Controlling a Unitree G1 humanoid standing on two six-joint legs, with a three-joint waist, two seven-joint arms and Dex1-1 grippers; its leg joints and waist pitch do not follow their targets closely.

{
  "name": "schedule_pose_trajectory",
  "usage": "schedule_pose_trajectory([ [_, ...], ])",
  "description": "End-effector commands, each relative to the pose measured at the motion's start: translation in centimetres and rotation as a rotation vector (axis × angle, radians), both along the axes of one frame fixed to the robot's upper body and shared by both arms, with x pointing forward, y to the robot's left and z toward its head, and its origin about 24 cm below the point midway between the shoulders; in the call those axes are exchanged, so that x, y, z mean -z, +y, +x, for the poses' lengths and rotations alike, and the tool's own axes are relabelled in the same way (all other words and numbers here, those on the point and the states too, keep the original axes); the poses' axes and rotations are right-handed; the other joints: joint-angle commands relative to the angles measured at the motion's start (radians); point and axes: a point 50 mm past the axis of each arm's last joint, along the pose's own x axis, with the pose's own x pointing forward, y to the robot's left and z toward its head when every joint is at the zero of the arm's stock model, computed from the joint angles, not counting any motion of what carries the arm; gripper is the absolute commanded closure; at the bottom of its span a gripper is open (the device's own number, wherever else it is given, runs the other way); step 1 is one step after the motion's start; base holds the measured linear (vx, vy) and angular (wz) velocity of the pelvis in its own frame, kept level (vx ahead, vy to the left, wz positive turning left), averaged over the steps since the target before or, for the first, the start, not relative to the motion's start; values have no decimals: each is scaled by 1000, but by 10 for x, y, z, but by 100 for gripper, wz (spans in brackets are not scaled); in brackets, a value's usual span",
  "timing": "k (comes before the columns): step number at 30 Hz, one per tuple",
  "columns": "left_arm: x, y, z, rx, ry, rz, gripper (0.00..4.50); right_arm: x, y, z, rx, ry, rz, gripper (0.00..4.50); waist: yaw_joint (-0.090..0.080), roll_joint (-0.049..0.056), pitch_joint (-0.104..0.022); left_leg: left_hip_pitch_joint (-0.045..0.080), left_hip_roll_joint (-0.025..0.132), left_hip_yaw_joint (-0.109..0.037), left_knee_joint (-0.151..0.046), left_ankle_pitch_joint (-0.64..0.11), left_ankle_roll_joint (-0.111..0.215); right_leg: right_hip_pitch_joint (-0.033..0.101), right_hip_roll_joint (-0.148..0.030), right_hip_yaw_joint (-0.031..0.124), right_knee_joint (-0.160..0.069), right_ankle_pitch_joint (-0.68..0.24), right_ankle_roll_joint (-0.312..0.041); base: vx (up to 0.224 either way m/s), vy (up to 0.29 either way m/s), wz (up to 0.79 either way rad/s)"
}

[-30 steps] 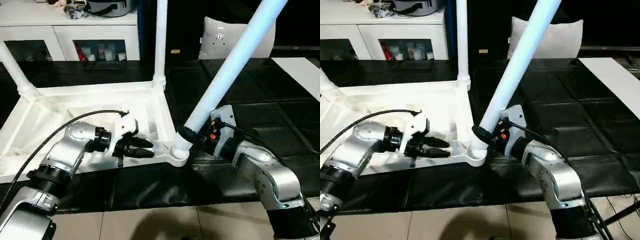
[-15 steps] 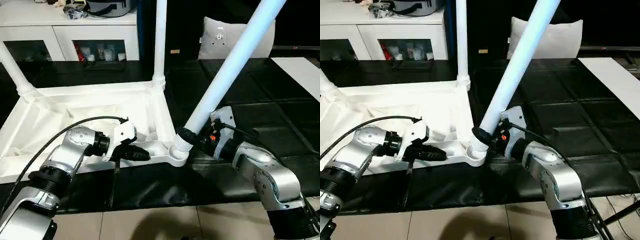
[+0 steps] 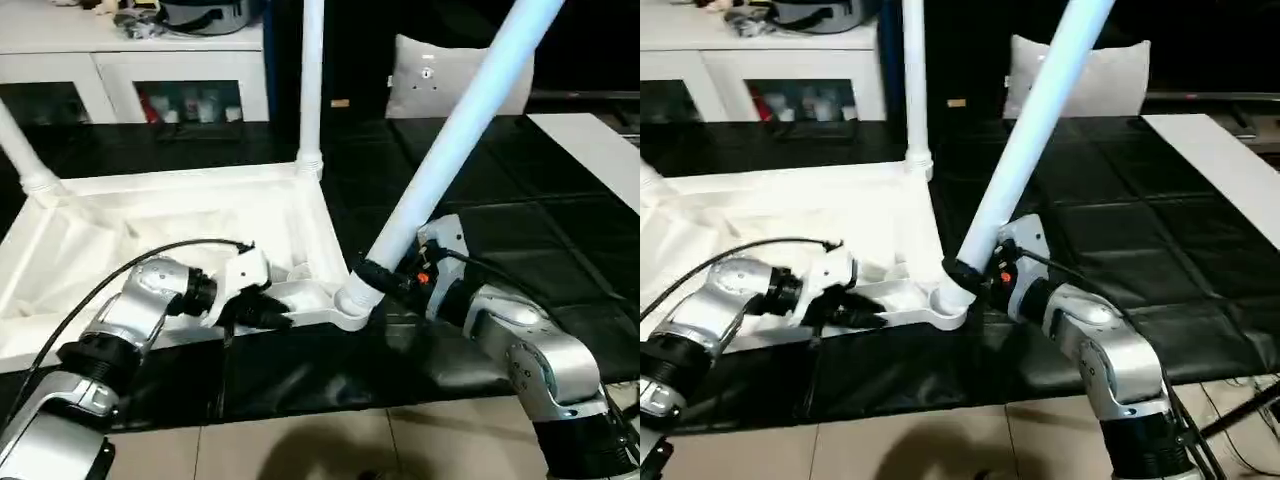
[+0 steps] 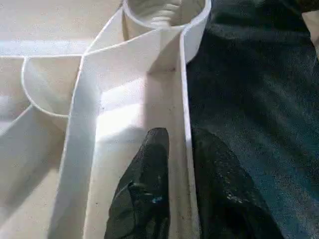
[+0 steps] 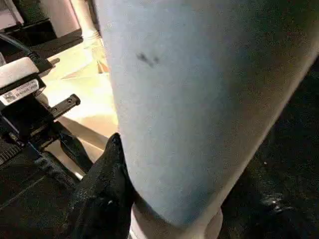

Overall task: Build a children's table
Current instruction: Insert table leg to table base

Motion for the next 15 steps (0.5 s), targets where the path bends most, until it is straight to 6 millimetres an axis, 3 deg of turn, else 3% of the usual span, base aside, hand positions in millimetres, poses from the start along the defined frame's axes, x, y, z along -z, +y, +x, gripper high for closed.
schedule_pose_trajectory([
  [1,3,4,0,-16,4,28,363,-7,0,1,-5,-27,1,257,3,-2,-61,-3,1,9,-80,-327,39,51,-43,27,-81,-565,-69,0,0,0],
  [13,0,7,1,-23,28,-11,363,-6,-1,0,-6,-22,-4,257,7,-1,-59,-1,2,9,-80,-327,32,49,-43,29,-80,-581,-71,0,0,0],
  [15,1,8,1,-23,33,-11,399,-6,0,0,-10,-20,-4,257,8,-2,-59,-3,2,10,-81,-320,33,50,-43,31,-79,-577,-73,0,0,0],
])
